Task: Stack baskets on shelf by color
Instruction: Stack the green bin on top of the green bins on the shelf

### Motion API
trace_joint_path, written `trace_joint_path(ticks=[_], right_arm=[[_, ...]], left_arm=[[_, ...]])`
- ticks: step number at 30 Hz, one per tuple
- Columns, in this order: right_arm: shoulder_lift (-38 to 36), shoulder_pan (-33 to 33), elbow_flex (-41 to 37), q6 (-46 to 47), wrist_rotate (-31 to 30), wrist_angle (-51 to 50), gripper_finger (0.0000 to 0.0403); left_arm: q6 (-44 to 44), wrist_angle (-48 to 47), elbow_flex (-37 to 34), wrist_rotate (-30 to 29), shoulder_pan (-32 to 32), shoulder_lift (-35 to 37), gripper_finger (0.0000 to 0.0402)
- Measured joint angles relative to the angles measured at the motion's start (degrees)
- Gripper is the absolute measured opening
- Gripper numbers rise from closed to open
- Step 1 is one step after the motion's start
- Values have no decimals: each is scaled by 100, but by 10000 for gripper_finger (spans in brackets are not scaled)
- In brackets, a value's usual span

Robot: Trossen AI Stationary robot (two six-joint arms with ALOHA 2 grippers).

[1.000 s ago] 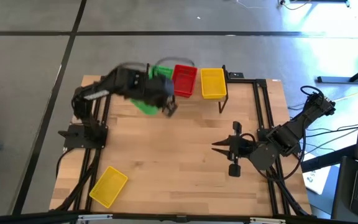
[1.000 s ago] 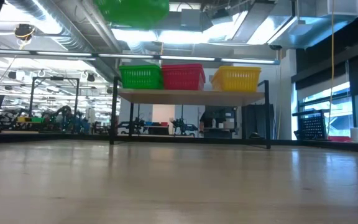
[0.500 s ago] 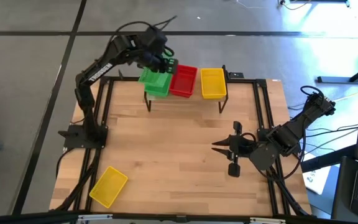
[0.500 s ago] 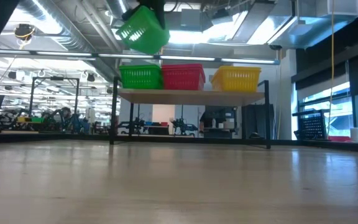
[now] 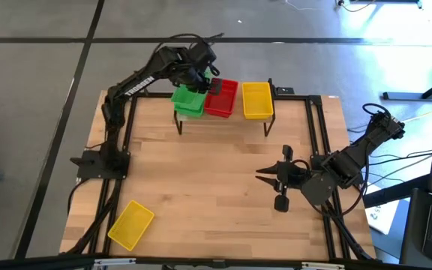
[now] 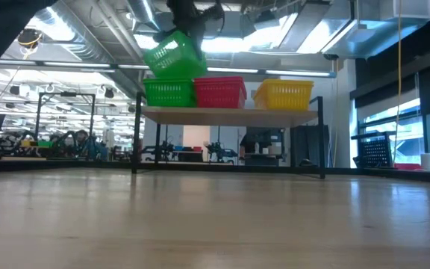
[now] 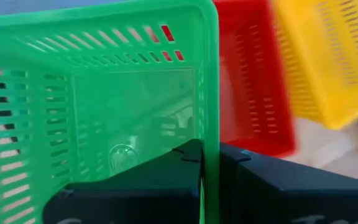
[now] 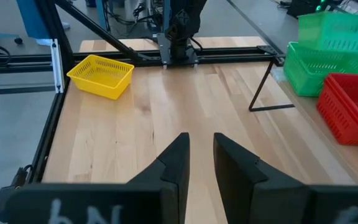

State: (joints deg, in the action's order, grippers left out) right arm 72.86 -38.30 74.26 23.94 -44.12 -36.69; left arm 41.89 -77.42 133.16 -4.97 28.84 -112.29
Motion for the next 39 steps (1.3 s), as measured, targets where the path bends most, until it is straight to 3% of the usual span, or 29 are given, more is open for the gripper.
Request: trace_joint_path(ticks=[10, 22, 30, 39], right_arm=[[0, 0, 0, -7, 0, 0, 69], [0, -2, 0, -9, 17, 0, 69], [0, 0, 0, -11, 17, 4, 69], [0, 0, 0, -15, 15, 9, 69]], left_arm=[[-4, -249, -2, -513, 2, -249, 0], [-459, -413, -71, -711, 2, -245, 1], [-447, -387, -111, -707, 50, -249, 43], [281, -278, -111, -463, 49, -249, 72]])
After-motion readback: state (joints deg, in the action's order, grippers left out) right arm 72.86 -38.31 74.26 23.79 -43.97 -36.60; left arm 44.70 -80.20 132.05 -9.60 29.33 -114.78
